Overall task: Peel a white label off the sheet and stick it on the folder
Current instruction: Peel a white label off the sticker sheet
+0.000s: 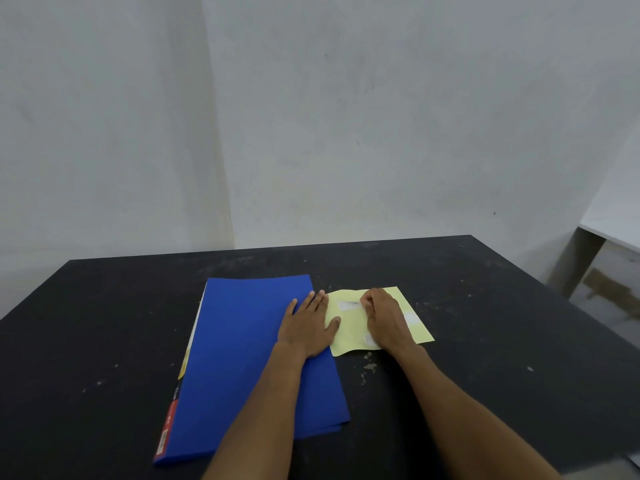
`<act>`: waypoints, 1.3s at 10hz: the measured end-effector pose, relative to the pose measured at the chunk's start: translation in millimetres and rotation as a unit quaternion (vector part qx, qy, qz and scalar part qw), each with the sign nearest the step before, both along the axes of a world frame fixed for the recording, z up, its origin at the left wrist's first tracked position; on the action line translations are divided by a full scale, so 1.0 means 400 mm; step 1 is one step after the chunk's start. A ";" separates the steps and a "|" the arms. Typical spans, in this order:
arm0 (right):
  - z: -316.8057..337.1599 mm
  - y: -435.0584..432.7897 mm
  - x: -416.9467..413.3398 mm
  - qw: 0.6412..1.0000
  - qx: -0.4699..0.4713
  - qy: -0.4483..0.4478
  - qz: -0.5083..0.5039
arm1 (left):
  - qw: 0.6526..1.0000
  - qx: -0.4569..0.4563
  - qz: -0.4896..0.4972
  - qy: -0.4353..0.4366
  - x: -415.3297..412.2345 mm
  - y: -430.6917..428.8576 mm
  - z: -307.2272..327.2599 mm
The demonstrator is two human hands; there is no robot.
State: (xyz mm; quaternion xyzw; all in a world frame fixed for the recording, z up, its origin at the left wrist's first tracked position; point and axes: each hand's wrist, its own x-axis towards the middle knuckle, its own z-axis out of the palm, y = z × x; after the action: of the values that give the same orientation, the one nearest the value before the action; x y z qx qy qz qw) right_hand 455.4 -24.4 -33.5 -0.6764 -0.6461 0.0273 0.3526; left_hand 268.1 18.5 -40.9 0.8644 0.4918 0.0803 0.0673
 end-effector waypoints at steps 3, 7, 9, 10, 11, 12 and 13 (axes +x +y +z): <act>0.001 -0.029 -0.001 0.999 -0.040 -0.007 -0.010 | 1.000 0.001 -0.002 0.002 -0.001 -0.002 -0.004; 0.026 -0.072 0.006 0.997 -0.019 0.072 0.001 | 1.000 -0.007 -0.001 0.009 0.003 0.000 -0.001; 0.034 -0.064 0.006 0.996 -0.004 0.088 -0.016 | 0.999 -0.027 -0.005 -0.039 0.008 -0.007 0.009; 0.046 -0.051 -0.010 0.996 0.011 0.086 -0.015 | 0.994 -0.015 0.000 -0.112 0.005 -0.010 0.024; 0.056 -0.034 -0.035 0.996 0.028 0.086 -0.007 | 0.974 -0.016 0.047 -0.221 0.005 -0.010 0.053; 0.065 -0.018 -0.075 0.994 0.035 0.099 0.007 | 0.939 -0.075 0.097 -0.322 -0.002 -0.002 0.079; 0.071 -0.002 -0.122 0.994 0.038 0.104 0.025 | 0.896 -0.134 0.120 -0.406 -0.031 0.015 0.090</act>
State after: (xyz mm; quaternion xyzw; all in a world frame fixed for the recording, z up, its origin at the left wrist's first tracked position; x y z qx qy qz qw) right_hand 406.7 -25.4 -5.0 -0.6398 -0.6233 0.0817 0.4422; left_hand 255.8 24.3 -5.0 0.6738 0.5277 0.3655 0.3659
